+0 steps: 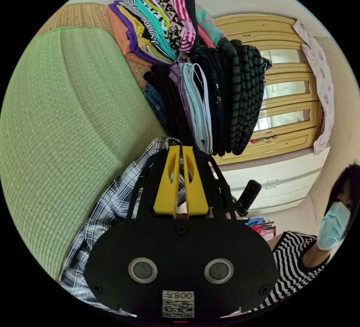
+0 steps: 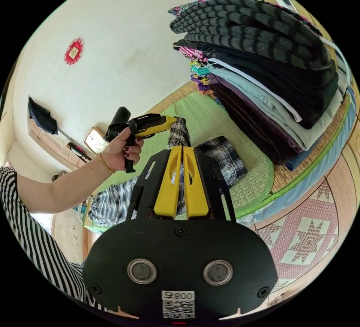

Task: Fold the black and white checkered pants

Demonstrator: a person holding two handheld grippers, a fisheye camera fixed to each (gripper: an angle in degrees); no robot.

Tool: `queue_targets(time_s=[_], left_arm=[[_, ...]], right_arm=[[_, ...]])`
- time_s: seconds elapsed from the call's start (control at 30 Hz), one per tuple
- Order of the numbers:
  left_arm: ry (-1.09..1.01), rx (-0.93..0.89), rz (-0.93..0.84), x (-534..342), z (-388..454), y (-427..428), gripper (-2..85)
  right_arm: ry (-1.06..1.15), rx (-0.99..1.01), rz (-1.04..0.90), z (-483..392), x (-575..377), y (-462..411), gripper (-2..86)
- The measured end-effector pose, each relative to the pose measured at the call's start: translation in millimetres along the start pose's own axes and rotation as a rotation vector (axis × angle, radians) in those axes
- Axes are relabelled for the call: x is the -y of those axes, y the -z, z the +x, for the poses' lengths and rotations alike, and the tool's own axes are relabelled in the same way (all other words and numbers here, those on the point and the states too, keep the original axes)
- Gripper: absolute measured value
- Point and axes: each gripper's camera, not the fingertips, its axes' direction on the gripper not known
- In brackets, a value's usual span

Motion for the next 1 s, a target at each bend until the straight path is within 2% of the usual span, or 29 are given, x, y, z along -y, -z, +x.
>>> queue_targets(time_s=[0.37, 0.6, 0.73, 0.83, 0.93, 1.0], left_arm=[[-0.031, 0.154, -0.196, 23, 11, -80, 3.6], [-0.062, 0.096, -0.176, 21, 9, -85, 7.3], [-0.078, 0.08, -0.128, 13, 8, -76, 7.0], [-0.101, 0.067, -0.069, 4, 7, -63, 5.7], [-0.11, 0.12, -0.066, -8, 2, -56, 4.5], [-0.101, 0.176, -0.098, -15, -4, -57, 3.8]], right_arm=[[-0.293, 0.009, -0.076, 101, -18, -4, 0.2], [-0.39, 0.017, -0.039, 121, -23, -1, 0.1], [-0.288, 0.019, -0.004, 95, -16, 6, 0.1], [-0.138, 0.022, -0.114, 65, -1, -18, 0.0], [-0.03, -0.107, -0.23, 50, 17, -51, 0.0], [-0.043, -0.2, -0.247, 54, 27, -62, 0.0]])
